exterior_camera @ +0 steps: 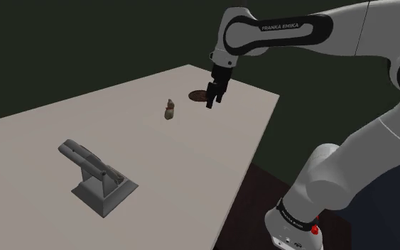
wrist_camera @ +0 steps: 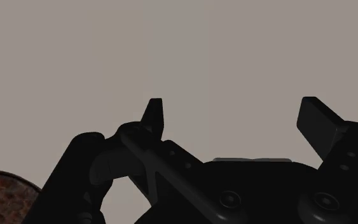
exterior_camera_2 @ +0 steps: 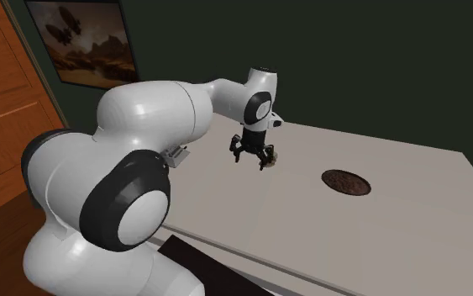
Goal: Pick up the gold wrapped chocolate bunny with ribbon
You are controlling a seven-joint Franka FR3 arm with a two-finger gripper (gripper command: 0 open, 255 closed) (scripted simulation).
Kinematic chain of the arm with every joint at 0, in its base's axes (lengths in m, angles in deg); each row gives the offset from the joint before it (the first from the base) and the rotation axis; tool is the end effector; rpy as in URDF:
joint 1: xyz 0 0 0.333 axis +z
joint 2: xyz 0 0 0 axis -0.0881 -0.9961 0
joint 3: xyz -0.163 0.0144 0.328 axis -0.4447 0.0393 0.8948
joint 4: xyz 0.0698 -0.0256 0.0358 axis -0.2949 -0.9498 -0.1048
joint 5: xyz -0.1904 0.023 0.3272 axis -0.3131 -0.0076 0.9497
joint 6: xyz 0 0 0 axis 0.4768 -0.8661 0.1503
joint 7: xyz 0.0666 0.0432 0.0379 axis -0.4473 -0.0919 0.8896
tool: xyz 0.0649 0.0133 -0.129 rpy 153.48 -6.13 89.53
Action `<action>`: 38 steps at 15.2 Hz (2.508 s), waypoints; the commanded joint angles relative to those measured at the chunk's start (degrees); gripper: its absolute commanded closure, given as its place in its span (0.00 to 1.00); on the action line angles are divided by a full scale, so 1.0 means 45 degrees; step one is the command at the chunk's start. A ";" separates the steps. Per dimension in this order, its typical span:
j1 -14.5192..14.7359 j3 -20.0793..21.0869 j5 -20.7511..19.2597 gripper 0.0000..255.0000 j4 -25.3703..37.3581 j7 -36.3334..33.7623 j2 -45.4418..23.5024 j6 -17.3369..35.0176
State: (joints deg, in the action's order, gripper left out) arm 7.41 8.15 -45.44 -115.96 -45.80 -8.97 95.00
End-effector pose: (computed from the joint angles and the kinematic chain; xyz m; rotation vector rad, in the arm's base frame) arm 0.4281 -0.0210 0.5291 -3.0540 -0.2112 0.0490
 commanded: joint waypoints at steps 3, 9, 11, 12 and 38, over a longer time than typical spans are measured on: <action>0.0059 -0.0223 0.0620 0.00 0.1494 0.0329 -0.2021 0.0588; -0.0011 -0.0388 0.1682 0.00 0.4265 0.0814 -0.5023 0.0838; -0.0090 -0.0392 0.2042 0.00 0.5352 0.0944 -0.6049 0.0776; -0.0141 -0.0385 0.2219 0.00 0.5932 0.0998 -0.6571 0.0718; -0.0475 -0.0216 0.3130 1.00 0.8507 0.1352 -0.9547 0.1107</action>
State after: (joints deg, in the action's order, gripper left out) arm 5.26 7.18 -31.33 -77.82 -39.65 -51.97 100.26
